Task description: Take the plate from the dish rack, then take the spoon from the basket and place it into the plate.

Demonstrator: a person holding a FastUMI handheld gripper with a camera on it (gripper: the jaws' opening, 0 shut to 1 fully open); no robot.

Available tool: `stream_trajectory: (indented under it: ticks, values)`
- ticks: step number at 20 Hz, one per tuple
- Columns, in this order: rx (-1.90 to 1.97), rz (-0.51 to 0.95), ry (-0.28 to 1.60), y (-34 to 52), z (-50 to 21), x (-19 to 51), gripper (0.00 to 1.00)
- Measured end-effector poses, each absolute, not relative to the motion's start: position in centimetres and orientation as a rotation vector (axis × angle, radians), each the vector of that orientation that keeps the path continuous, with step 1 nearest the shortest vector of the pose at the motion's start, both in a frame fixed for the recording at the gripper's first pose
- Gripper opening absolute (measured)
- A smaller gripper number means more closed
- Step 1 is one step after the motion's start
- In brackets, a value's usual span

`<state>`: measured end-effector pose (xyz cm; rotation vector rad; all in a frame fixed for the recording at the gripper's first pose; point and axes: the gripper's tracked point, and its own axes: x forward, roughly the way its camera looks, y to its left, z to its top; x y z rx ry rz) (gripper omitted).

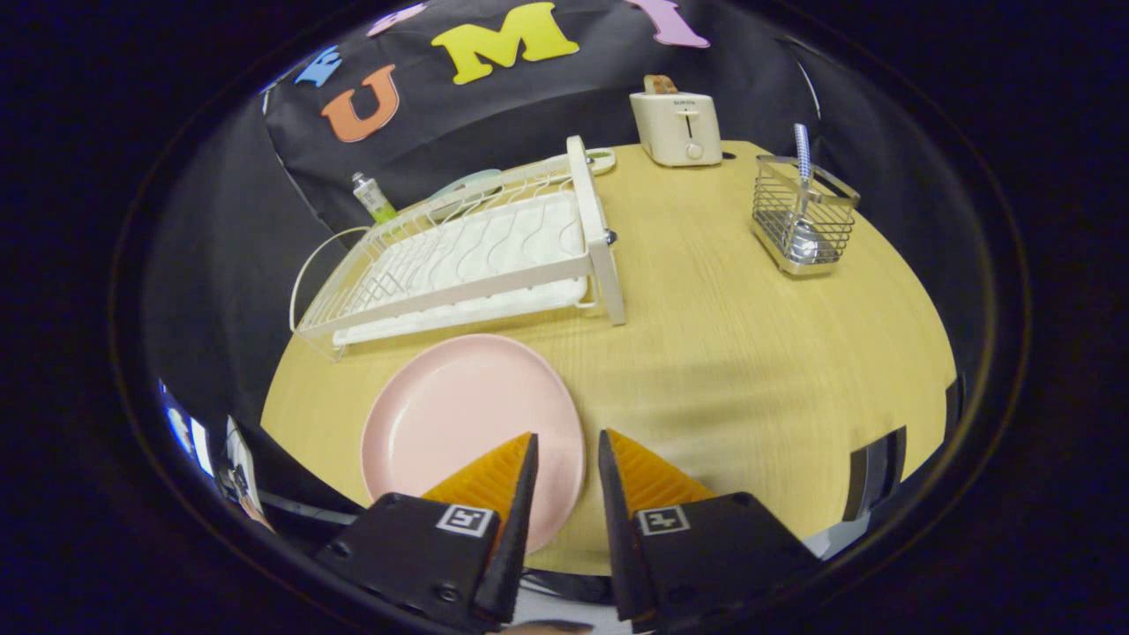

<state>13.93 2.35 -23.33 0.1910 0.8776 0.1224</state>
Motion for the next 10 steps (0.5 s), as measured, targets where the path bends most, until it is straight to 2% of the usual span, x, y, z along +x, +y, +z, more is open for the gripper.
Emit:
stream_trajectory:
  ticks: [1, 3, 4, 10]
  values:
    - [0.171, 0.105, 0.853, 1.6, -22.9, 14.2, 0.60]
    - [0.076, 0.064, 0.796, 0.0, -22.3, 14.6, 0.83]
    - [0.020, 0.031, 0.763, -1.0, -21.8, 14.9, 0.89]
    - [-0.064, -0.023, 0.525, -4.2, -17.5, 16.2, 0.91]
